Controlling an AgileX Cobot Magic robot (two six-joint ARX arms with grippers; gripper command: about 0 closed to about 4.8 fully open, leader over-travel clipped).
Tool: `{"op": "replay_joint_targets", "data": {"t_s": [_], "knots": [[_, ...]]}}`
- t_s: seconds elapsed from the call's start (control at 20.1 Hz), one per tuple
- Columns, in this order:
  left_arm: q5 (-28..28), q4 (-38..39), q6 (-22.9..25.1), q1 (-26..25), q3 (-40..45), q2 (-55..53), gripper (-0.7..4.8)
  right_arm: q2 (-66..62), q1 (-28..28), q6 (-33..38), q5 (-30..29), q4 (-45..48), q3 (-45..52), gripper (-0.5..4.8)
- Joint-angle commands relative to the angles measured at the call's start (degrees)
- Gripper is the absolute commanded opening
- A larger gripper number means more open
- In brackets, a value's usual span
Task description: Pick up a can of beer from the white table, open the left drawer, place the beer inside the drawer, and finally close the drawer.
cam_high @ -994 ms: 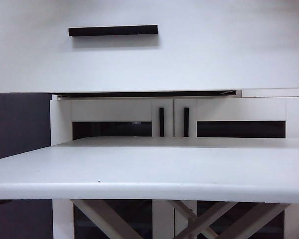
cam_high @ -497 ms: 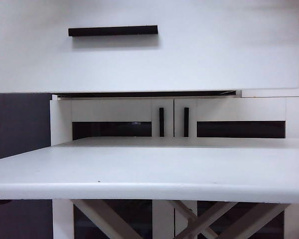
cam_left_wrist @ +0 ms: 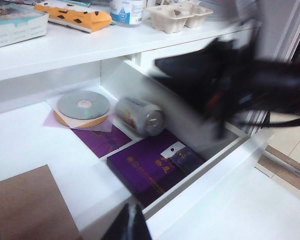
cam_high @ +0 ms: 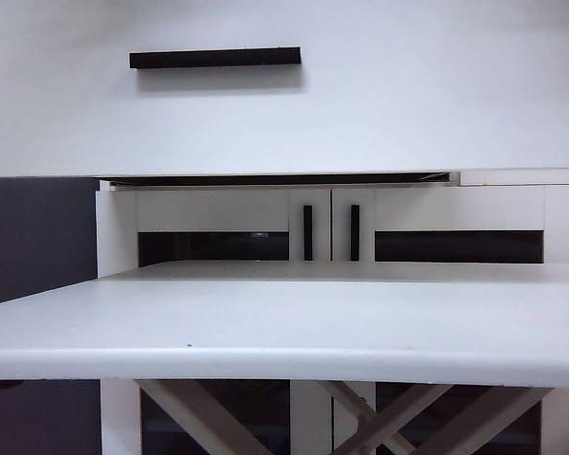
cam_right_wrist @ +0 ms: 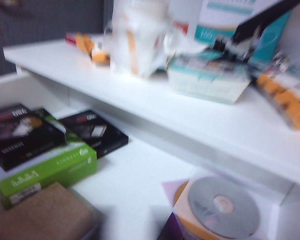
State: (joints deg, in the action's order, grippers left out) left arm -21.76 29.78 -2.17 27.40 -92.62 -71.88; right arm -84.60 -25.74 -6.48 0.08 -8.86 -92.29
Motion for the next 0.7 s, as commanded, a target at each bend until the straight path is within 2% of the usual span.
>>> {"op": "replay_joint_targets", "data": {"t_s": [0.05,0.1,0.2,0.35,0.5,0.7], "knots": [[-1.6,0.2,2.5,0.1,-0.2,0.3,-0.06,4.8,0.0,0.0,0.2,-3.6,-0.2,-0.05],[-0.8,1.0,2.9,0.1,-0.2,0.5,-0.06,7.1,0.0,0.0,0.3,-6.0,-0.2,-0.05],[4.7,5.1,2.8,0.1,0.6,1.0,-0.06,13.0,0.0,0.0,3.9,-12.5,-0.2,-0.05],[5.6,4.1,0.8,0.1,6.7,2.7,-0.06,19.0,0.0,0.1,5.6,-20.0,-0.2,-0.05],[11.5,-4.9,-2.9,0.2,19.9,8.3,-0.06,24.3,0.0,0.8,5.5,-24.9,-0.2,-0.05],[18.6,-16.4,-3.2,0.2,31.3,14.1,-0.06,25.6,0.0,0.9,5.4,-25.6,-0.2,-0.05]]}}
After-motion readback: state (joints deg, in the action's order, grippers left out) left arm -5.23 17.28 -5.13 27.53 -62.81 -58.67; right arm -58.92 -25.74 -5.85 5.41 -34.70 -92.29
